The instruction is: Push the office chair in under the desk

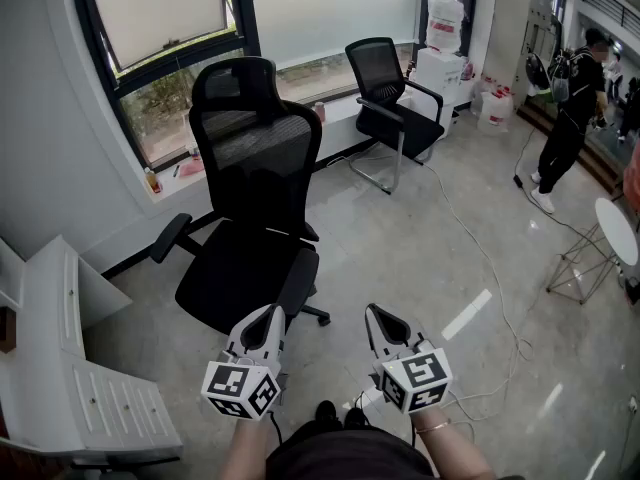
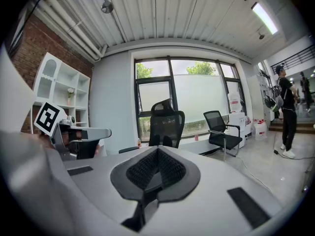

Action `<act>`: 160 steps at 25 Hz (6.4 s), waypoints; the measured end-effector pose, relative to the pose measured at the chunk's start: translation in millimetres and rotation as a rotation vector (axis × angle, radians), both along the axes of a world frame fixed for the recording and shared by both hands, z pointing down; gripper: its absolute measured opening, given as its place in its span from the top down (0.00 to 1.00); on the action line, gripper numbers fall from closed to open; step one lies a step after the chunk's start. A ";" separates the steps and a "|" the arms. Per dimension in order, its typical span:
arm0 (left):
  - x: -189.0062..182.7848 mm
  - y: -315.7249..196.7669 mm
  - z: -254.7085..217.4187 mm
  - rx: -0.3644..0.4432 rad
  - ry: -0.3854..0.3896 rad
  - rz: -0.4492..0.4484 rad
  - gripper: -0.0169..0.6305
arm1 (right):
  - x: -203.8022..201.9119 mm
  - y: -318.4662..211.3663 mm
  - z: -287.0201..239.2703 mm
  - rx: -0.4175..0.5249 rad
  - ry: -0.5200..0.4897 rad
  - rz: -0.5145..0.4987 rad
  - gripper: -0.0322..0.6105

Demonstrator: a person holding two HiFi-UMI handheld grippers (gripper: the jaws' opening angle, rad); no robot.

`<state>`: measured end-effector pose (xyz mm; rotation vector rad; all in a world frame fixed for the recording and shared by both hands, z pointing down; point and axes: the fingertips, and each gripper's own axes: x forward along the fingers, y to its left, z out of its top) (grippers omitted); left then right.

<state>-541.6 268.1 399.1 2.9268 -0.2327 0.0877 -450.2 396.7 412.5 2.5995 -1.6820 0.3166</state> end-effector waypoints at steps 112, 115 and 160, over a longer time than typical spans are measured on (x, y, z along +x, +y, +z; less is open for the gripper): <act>577.2 -374.8 41.9 -0.096 -0.308 -1.770 0.85 | 576.6 -741.9 18.3 -0.014 -0.014 -1.669 0.94; 564.1 -364.5 38.9 -0.100 -0.320 -1.888 0.85 | 546.4 -753.8 18.0 -0.007 0.002 -1.761 0.94; 457.5 -276.2 18.3 -0.356 -0.545 -2.705 0.53 | 303.9 -863.9 6.7 0.226 0.535 -2.311 0.51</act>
